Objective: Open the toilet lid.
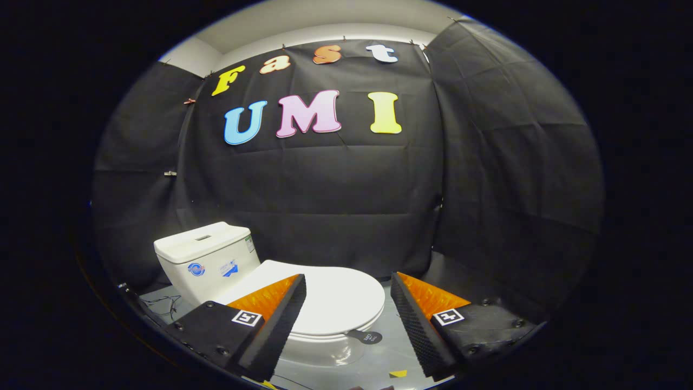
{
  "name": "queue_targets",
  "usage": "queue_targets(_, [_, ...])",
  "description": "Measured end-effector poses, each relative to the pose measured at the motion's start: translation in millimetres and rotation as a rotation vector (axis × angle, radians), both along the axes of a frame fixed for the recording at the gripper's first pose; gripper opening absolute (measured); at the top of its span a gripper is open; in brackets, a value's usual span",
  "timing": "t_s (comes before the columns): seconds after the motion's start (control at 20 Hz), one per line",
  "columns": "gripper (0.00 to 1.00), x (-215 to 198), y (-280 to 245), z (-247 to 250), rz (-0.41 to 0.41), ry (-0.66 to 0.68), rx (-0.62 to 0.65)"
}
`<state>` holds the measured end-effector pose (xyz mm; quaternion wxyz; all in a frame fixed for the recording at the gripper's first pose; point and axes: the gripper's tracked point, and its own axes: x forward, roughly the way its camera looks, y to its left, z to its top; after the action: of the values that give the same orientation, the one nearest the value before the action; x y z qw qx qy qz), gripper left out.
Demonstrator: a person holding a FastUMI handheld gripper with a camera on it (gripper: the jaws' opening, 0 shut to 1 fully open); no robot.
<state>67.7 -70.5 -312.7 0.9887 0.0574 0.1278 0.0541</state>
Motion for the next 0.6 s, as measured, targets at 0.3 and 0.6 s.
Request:
queue_targets(0.3, [0.98,15,-14,-67,0.008,0.199,0.172])
queue_targets(0.6, [0.99,27,-35,-144,-0.042,0.385,0.395])
